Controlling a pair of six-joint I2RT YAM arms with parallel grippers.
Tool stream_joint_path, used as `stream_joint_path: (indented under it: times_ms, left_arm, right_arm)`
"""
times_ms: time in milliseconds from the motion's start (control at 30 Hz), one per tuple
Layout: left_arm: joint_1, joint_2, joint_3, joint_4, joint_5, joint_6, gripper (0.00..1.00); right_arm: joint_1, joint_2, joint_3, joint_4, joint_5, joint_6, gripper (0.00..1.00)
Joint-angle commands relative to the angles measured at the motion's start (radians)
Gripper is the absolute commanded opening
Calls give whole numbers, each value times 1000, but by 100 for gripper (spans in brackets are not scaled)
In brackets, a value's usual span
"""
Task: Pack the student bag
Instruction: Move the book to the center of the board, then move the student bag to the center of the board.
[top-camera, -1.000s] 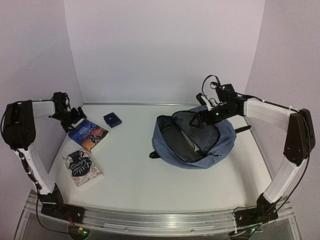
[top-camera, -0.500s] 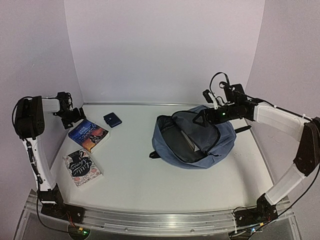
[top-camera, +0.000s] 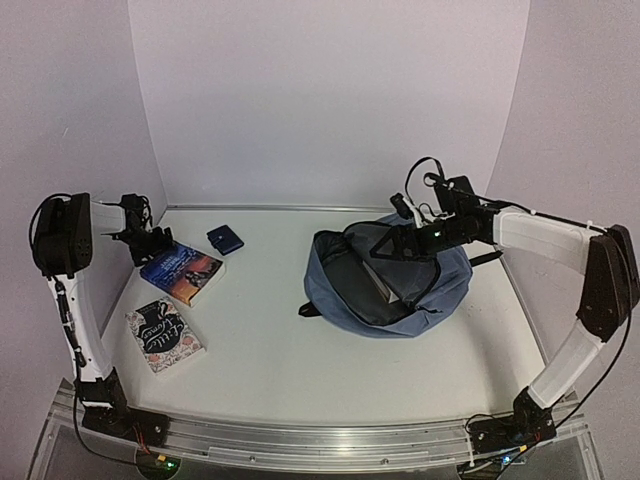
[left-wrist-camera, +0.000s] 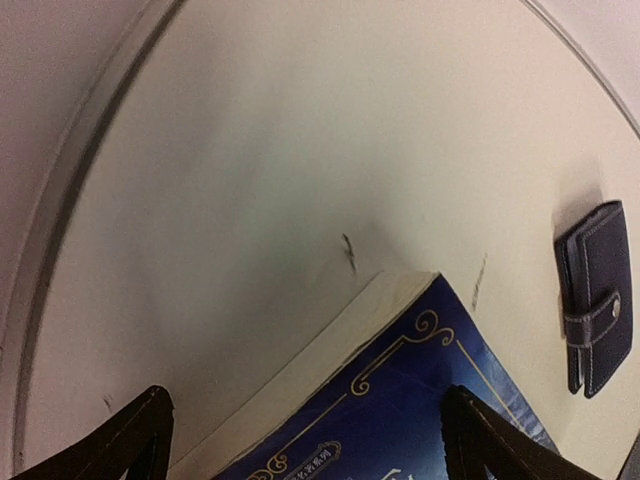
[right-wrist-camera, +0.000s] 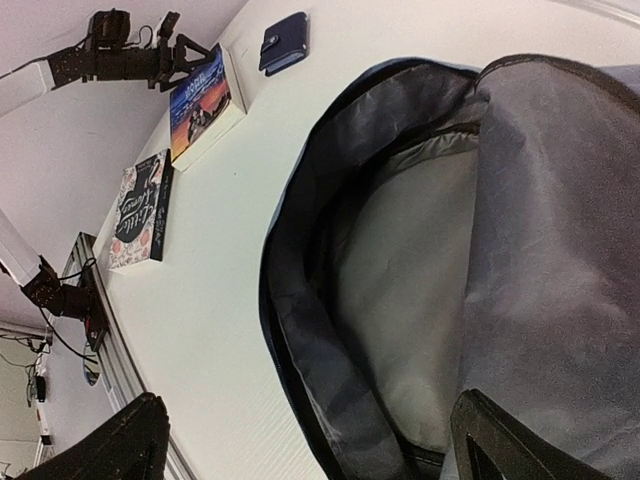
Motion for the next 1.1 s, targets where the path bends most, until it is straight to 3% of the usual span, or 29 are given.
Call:
stream_joint_path:
  times_ms: [0,267,467,933,1067]
  left_arm:
    - [-121,-115,-70,-54,58,-33,89]
    - [-255,-254,-276,41,152,-193,85]
    - [-383,-290,-317,35,115,-219,84]
    - [-392,-328,-401,68,97,-244,86]
    - [-392,-331,-408,67,91,-243,87]
  right_arm:
    - [70,47,48,6,9,37,98]
    - [219,174,136,7,90,48,91]
    - [308,309,277,42,166,96,82]
    - [383,704,643,142,327,303,76]
    - [385,719,664,131,369,317,71]
